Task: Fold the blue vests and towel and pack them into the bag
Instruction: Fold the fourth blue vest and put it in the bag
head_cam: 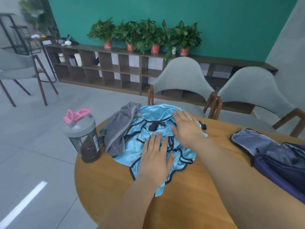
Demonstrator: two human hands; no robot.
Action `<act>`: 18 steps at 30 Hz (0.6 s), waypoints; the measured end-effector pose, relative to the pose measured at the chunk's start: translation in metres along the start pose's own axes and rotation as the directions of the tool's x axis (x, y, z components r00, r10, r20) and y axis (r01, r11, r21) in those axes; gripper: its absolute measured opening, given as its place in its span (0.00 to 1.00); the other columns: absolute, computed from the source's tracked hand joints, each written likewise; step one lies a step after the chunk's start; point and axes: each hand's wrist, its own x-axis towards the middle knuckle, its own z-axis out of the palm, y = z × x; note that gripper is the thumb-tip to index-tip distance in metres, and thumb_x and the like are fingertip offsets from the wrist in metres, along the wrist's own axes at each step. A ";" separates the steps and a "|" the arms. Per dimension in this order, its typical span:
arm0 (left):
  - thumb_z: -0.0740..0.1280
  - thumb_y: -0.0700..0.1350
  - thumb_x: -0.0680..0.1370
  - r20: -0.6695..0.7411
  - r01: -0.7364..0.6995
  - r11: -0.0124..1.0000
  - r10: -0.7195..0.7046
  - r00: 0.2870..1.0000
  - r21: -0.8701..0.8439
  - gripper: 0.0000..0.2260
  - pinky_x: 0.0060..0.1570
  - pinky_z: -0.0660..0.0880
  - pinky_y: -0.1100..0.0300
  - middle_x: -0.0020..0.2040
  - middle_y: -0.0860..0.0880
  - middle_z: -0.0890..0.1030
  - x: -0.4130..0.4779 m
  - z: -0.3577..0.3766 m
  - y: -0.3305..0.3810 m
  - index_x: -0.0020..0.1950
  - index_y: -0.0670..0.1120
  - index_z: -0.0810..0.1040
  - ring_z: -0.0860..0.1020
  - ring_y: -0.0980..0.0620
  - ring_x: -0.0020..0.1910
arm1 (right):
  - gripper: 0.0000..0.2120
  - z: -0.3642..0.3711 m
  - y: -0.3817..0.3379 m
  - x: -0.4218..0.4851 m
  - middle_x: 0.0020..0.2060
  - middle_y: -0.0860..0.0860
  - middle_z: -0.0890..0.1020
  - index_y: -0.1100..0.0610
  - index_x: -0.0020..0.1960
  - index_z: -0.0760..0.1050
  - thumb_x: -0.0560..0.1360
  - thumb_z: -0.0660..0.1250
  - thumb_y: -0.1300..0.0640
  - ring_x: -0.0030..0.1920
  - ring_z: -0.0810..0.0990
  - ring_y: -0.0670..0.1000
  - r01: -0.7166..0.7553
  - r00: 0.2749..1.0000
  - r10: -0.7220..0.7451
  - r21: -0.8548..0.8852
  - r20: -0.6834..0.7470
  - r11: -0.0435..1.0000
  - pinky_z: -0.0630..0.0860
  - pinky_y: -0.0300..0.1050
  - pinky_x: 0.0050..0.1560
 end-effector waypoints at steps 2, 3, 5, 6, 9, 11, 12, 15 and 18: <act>0.46 0.64 0.87 0.009 0.007 1.000 -0.007 1.000 0.013 0.31 0.83 0.51 0.43 0.84 0.44 0.60 0.001 0.001 0.000 0.84 0.47 0.61 0.51 0.45 0.85 | 0.31 0.002 0.000 0.015 0.83 0.52 0.56 0.53 0.85 0.49 0.87 0.52 0.43 0.82 0.54 0.58 -0.048 0.998 0.047 0.027 0.044 0.998 0.54 0.58 0.81; 0.47 0.64 0.87 0.007 0.008 1.000 -0.008 1.000 0.017 0.31 0.83 0.51 0.43 0.84 0.44 0.61 0.001 0.002 0.000 0.84 0.47 0.62 0.52 0.45 0.85 | 0.31 0.004 -0.001 0.019 0.81 0.53 0.62 0.52 0.85 0.49 0.86 0.52 0.42 0.80 0.59 0.59 -0.073 0.995 0.070 0.039 0.075 0.997 0.58 0.58 0.79; 0.48 0.64 0.87 0.002 0.007 1.000 -0.007 1.000 0.016 0.31 0.83 0.51 0.43 0.82 0.44 0.64 0.002 0.002 0.000 0.83 0.46 0.63 0.54 0.45 0.84 | 0.31 0.008 -0.005 0.023 0.75 0.54 0.69 0.49 0.84 0.51 0.85 0.54 0.41 0.75 0.65 0.61 -0.100 0.987 0.098 0.011 0.124 0.995 0.62 0.59 0.75; 0.48 0.64 0.87 0.001 0.006 1.000 -0.006 1.000 0.013 0.31 0.83 0.52 0.43 0.81 0.44 0.66 0.002 0.002 0.001 0.83 0.46 0.63 0.56 0.45 0.84 | 0.30 0.010 -0.007 0.022 0.73 0.55 0.71 0.48 0.83 0.55 0.84 0.55 0.39 0.73 0.66 0.60 -0.110 0.985 0.110 -0.003 0.134 0.994 0.64 0.59 0.74; 0.50 0.63 0.87 -0.012 0.001 1.000 -0.001 1.000 0.018 0.30 0.82 0.54 0.43 0.79 0.44 0.69 0.001 0.001 0.001 0.82 0.46 0.66 0.60 0.44 0.82 | 0.26 0.018 -0.012 0.016 0.64 0.53 0.78 0.45 0.75 0.70 0.81 0.58 0.35 0.67 0.71 0.58 -0.159 0.984 0.156 0.037 0.082 0.987 0.70 0.55 0.66; 0.52 0.63 0.87 -0.026 -0.004 1.000 0.005 1.000 0.031 0.29 0.82 0.56 0.42 0.77 0.44 0.71 0.002 0.000 0.002 0.81 0.46 0.67 0.63 0.43 0.80 | 0.22 0.017 -0.012 0.011 0.56 0.52 0.80 0.46 0.68 0.76 0.80 0.61 0.35 0.63 0.73 0.57 -0.190 0.982 0.191 0.107 0.003 0.976 0.73 0.53 0.60; 0.52 0.63 0.87 -0.029 -0.005 0.999 0.006 1.000 0.043 0.29 0.81 0.57 0.42 0.77 0.44 0.72 0.002 -0.001 0.002 0.80 0.46 0.68 0.64 0.43 0.80 | 0.20 0.013 -0.012 0.008 0.55 0.52 0.81 0.46 0.65 0.78 0.80 0.62 0.36 0.62 0.74 0.57 -0.198 0.978 0.205 0.147 -0.035 0.969 0.73 0.52 0.59; 0.52 0.62 0.87 -0.042 -0.019 0.996 0.022 0.999 0.087 0.27 0.80 0.59 0.40 0.74 0.43 0.73 0.001 -0.003 0.004 0.79 0.46 0.69 0.67 0.41 0.77 | 0.15 -0.006 -0.004 -0.001 0.54 0.51 0.79 0.48 0.60 0.80 0.79 0.65 0.42 0.60 0.74 0.57 -0.189 0.962 0.232 0.262 -0.143 0.946 0.71 0.52 0.58; 0.53 0.60 0.87 -0.060 -0.036 0.991 0.044 0.997 0.133 0.26 0.79 0.61 0.39 0.73 0.41 0.74 -0.001 -0.006 0.005 0.78 0.46 0.70 0.68 0.40 0.75 | 0.07 -0.035 0.010 -0.013 0.45 0.50 0.81 0.50 0.52 0.77 0.80 0.64 0.48 0.50 0.79 0.57 -0.143 0.944 0.246 0.401 -0.219 0.905 0.76 0.52 0.51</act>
